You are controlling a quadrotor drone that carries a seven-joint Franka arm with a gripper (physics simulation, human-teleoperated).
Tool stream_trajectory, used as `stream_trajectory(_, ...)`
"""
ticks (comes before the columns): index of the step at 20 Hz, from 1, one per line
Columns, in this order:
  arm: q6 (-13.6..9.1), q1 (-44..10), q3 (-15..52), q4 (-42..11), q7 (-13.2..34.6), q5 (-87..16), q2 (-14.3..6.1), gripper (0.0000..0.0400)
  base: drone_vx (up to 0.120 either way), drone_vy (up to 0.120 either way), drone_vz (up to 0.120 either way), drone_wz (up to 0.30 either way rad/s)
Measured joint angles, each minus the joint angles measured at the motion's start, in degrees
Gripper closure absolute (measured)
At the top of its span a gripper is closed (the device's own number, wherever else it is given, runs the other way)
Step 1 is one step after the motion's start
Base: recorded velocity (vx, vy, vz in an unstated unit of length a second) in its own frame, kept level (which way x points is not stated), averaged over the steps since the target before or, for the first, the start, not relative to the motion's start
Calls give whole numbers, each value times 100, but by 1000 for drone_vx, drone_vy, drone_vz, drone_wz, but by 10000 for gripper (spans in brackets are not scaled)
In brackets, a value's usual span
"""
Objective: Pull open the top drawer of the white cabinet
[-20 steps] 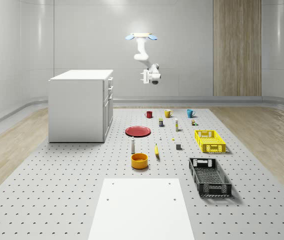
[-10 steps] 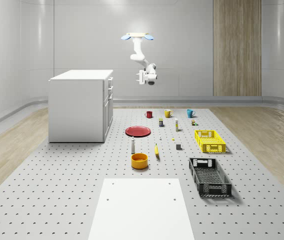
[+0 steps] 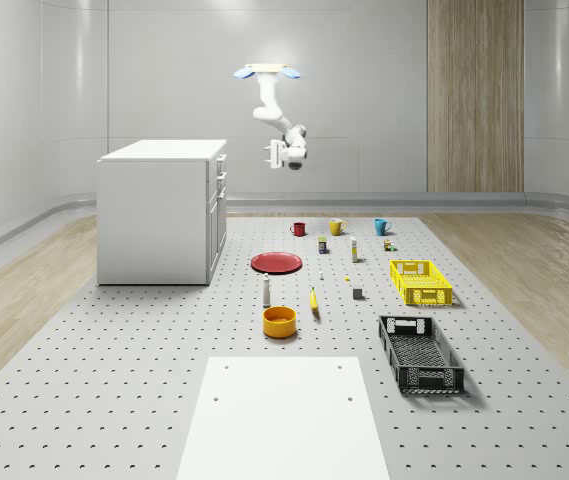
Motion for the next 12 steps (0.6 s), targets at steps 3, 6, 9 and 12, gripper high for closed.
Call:
stream_trajectory(3, 30, 32, -10, -5, 25, -30, -36, 89, 120, -120, 0, 0)
stream_trajectory(6, 59, 62, -18, -9, 48, -58, -70, 89, 120, -120, 40, 0)
stream_trajectory(9, 86, 91, -27, -13, 71, -85, -103, 89, 120, -120, 13, 0)
stream_trajectory(12, 112, 118, -35, -17, 92, -110, -134, 89, 120, -120, 0, 0)
